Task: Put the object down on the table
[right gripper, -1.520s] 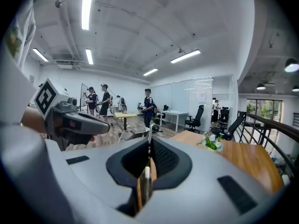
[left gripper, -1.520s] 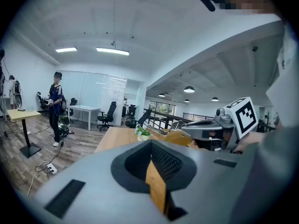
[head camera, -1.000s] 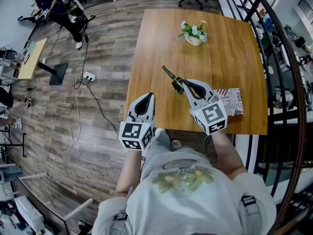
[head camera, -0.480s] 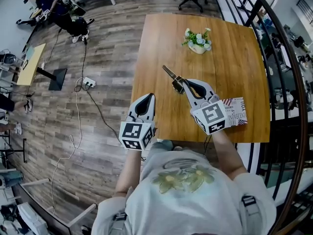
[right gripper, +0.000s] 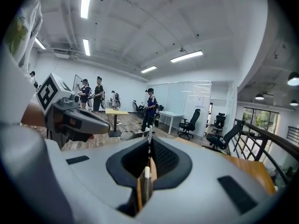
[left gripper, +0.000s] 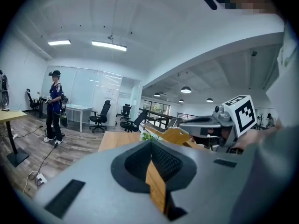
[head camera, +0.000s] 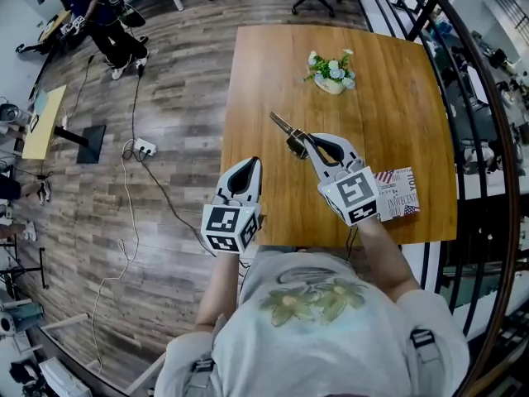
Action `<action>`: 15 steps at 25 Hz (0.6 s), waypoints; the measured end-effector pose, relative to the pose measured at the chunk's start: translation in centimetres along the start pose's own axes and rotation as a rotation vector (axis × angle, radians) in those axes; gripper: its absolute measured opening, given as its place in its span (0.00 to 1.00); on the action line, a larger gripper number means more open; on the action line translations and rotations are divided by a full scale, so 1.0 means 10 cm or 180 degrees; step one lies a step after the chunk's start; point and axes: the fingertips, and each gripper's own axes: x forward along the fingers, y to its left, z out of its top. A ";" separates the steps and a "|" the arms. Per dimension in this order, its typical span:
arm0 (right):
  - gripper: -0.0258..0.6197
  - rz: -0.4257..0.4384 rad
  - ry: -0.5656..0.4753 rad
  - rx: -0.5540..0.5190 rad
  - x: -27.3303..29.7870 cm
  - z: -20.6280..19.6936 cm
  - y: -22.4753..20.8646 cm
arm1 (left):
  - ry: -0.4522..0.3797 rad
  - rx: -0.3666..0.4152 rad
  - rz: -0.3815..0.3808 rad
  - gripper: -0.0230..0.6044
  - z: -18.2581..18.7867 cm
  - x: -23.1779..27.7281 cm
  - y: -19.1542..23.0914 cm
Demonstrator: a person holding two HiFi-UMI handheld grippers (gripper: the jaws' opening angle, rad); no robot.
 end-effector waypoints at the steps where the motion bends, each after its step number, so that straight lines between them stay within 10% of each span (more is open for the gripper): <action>1: 0.06 -0.0006 0.0019 0.0000 0.03 -0.02 -0.02 | 0.0009 0.0003 -0.0008 0.06 0.00 0.03 0.02; 15: 0.06 -0.0008 0.0349 0.0050 0.42 -0.34 -0.11 | 0.0152 -0.0111 -0.0005 0.06 -0.12 0.22 0.33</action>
